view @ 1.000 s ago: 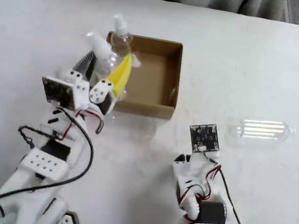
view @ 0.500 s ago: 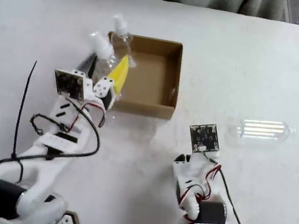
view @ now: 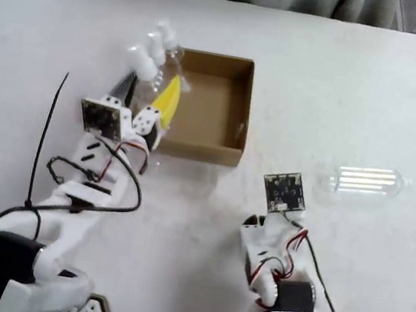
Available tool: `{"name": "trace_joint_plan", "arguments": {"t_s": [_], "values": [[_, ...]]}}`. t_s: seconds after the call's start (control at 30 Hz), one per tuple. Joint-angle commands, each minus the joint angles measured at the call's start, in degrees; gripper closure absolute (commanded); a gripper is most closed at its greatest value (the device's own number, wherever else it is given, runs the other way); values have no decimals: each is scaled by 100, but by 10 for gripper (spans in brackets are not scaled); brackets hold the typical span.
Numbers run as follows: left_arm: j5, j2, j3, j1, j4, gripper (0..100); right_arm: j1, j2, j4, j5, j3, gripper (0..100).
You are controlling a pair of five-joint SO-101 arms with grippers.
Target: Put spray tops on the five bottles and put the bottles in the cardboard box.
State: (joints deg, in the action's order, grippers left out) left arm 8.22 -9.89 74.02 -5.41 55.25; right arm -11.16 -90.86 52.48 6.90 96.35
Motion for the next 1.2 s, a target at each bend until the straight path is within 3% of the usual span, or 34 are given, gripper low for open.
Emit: {"name": "trace_joint_plan", "arguments": {"t_s": [0.0, 1.0, 1.17], "values": [[-70, -31, -220, 66, 97, 978, 40, -22, -84, 0, 79, 983], [-105, -418, 132, 189, 44, 978, 31, -22, -84, 9, 79, 984], [-114, -479, 105, 180, -378, 978, 31, -22, -84, 9, 79, 984]]}}
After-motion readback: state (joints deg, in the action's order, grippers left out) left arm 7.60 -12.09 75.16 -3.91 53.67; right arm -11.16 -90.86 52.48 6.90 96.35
